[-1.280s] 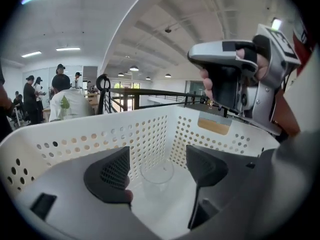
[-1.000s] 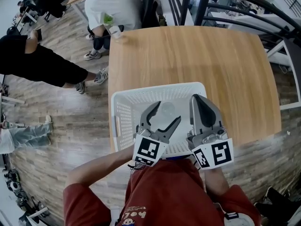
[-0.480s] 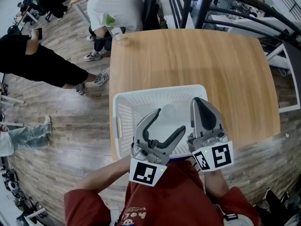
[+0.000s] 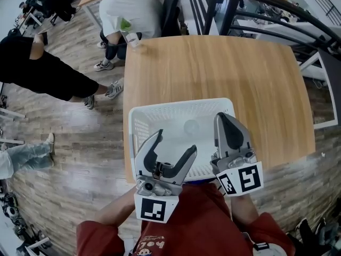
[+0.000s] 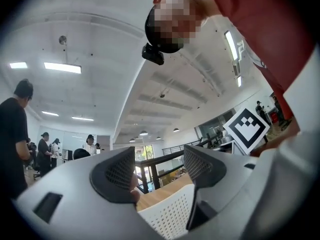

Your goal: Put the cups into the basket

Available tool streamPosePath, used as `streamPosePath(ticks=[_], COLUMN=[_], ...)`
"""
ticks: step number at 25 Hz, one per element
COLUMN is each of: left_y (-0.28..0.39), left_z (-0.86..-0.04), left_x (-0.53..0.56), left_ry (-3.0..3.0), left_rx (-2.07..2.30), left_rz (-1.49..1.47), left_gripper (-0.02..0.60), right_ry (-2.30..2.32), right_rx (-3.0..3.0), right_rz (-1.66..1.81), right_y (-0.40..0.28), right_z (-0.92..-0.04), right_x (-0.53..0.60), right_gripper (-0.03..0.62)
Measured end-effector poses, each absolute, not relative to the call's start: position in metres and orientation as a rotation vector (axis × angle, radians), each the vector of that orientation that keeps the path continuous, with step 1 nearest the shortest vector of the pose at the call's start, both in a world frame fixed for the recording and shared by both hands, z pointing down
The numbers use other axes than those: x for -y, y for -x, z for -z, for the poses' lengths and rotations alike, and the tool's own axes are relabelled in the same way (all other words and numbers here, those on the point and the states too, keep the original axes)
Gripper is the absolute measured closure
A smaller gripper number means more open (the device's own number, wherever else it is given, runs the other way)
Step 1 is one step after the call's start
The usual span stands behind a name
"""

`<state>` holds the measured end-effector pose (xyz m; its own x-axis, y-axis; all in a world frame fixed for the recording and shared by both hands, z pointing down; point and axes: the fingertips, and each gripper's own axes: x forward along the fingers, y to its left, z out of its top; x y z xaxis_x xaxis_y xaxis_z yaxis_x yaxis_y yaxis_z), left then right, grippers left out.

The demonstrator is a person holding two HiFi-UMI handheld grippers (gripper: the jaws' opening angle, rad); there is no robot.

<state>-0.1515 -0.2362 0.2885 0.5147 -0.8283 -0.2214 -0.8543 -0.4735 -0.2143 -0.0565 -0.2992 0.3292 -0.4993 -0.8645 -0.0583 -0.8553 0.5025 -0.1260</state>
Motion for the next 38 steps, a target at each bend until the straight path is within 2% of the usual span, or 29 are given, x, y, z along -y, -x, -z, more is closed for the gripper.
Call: streamPosePath(ticks=[6, 13, 38], left_y=[0.183, 0.219, 0.236], left_z=[-0.283, -0.291, -0.337], left_x=[0.241, 0.253, 0.281], left_ry=[2.384, 2.344, 2.366], left_rx=[-1.583, -1.831, -2.032], left_rz=[-0.134, -0.211, -0.082], left_gripper=[0.380, 0.566, 0.574], right_ry=[1.509, 1.516, 1.531], right_rx=[-2.627, -2.626, -2.703], right_rz=[0.102, 0.075, 0.021], right_y=[0.060, 0.061, 0.076], right_z=[-0.326, -0.323, -0.335], right_x=[0.299, 0.294, 0.288], right_gripper=[0.589, 0.589, 0.591])
